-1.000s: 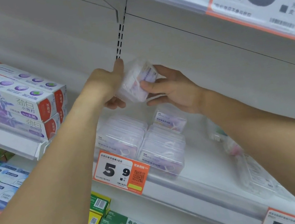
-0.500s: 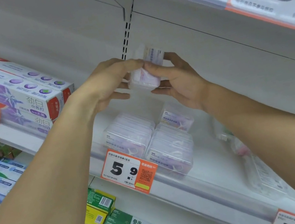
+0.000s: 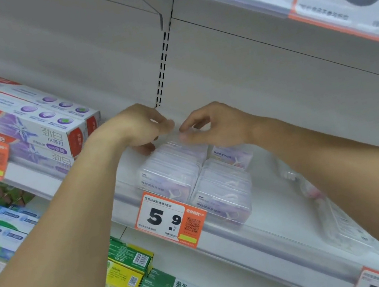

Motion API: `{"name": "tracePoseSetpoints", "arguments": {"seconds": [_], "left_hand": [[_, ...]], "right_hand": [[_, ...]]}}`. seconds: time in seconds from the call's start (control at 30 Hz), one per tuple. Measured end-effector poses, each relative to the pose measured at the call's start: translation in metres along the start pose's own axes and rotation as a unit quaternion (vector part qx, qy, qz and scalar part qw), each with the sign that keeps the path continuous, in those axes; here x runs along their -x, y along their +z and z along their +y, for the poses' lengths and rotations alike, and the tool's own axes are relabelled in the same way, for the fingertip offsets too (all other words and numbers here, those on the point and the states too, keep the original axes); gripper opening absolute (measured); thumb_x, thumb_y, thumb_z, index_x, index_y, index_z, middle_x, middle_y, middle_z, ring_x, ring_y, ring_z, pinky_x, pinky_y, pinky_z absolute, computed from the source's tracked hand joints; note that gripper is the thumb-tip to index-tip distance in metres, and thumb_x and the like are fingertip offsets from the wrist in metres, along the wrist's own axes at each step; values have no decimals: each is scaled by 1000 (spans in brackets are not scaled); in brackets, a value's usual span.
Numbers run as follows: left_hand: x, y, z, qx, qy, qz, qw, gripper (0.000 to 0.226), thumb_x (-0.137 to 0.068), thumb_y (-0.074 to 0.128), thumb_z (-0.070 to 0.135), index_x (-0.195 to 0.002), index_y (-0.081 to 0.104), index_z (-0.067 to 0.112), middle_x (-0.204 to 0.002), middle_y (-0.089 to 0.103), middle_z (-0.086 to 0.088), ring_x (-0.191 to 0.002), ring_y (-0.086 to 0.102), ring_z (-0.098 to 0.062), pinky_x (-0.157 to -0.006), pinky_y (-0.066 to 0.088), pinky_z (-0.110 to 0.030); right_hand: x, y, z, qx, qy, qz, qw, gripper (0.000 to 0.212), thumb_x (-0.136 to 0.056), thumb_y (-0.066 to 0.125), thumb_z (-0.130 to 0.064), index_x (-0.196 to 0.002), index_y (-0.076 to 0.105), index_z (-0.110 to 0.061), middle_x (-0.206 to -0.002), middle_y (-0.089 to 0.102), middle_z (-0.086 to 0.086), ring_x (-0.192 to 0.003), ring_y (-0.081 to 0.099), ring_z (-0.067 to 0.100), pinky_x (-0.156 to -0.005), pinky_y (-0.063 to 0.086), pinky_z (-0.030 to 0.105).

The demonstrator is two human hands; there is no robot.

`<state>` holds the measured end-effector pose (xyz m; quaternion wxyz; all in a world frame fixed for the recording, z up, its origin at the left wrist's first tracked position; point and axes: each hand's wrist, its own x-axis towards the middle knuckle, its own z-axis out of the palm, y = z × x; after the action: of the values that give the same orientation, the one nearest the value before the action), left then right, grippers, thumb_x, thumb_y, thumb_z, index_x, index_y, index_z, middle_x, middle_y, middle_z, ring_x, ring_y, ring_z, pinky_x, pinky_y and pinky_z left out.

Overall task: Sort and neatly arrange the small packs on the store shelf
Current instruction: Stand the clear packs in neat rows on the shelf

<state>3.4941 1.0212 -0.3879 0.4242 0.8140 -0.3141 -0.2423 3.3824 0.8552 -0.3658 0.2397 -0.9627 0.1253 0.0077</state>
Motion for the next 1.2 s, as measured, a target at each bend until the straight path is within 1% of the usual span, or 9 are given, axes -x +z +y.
{"name": "tracePoseSetpoints", "arguments": {"seconds": [0.13,0.23,0.33,0.53,0.7,0.83,1.03,1.13,1.2], "left_hand": [[1,7,1,-27,3,-7,1000,34,-83,71,45,-105,70,20,-89,68,-1,-81,66,-18,-81,57,-32],[2,10,3,-14,-4,-15,1000,38,-84,72,39,-115,64,18,-85,64,-2,-71,65,-18,-67,57,-29],[3,9,3,-12,-8,-29,999,41,-86,71,35,-121,63,15,-85,65,-4,-71,66,-20,-71,59,-33],[6,4,8,-22,-27,-59,998,38,-86,71,31,-118,64,13,-87,69,-9,-76,70,-26,-78,60,-41],[11,2,12,-44,-31,-71,996,37,-85,72,31,-116,64,12,-85,70,-10,-78,71,-29,-77,60,-43],[12,0,14,-52,-33,-73,995,39,-84,73,32,-115,65,12,-84,69,-9,-81,71,-30,-78,60,-43],[12,0,14,-54,-33,-72,995,43,-82,76,31,-118,63,12,-84,68,-11,-80,71,-29,-78,60,-45],[12,0,13,-57,-34,-71,995,42,-83,75,32,-117,64,11,-83,69,-10,-81,71,-31,-78,60,-45],[11,0,13,-63,-35,-70,995,42,-83,75,33,-118,64,12,-84,69,-10,-81,71,-31,-78,60,-44]], "right_hand": [[8,-14,16,-16,30,88,996,17,-88,68,-46,-100,69,-34,-115,68,-13,-112,60,7,-100,43,25],[26,-22,34,75,131,55,987,41,-88,66,-51,-125,60,-35,-126,55,-7,-113,54,10,-92,40,24],[45,-20,44,-32,199,10,979,49,-86,66,-55,-132,54,-42,-131,47,-3,-117,51,8,-86,51,29],[59,-15,46,-106,177,9,978,48,-79,76,-51,-123,60,-44,-124,47,1,-106,62,15,-82,61,35],[67,-8,39,-110,153,0,982,45,-80,76,-47,-122,60,-45,-122,50,0,-87,61,13,-71,58,24],[71,-4,36,-124,150,4,981,46,-81,76,-45,-124,58,-46,-126,48,0,-91,59,8,-66,56,20],[80,3,43,-110,158,37,981,74,-61,74,-72,-128,48,-54,-132,47,-7,-112,58,9,-94,54,35],[84,9,41,-141,149,39,978,62,-72,79,-55,-127,52,-47,-136,48,-5,-118,54,10,-89,52,28],[84,13,42,-128,154,58,978,59,-73,79,-54,-126,53,-48,-137,46,-7,-120,51,11,-98,49,33]]}}
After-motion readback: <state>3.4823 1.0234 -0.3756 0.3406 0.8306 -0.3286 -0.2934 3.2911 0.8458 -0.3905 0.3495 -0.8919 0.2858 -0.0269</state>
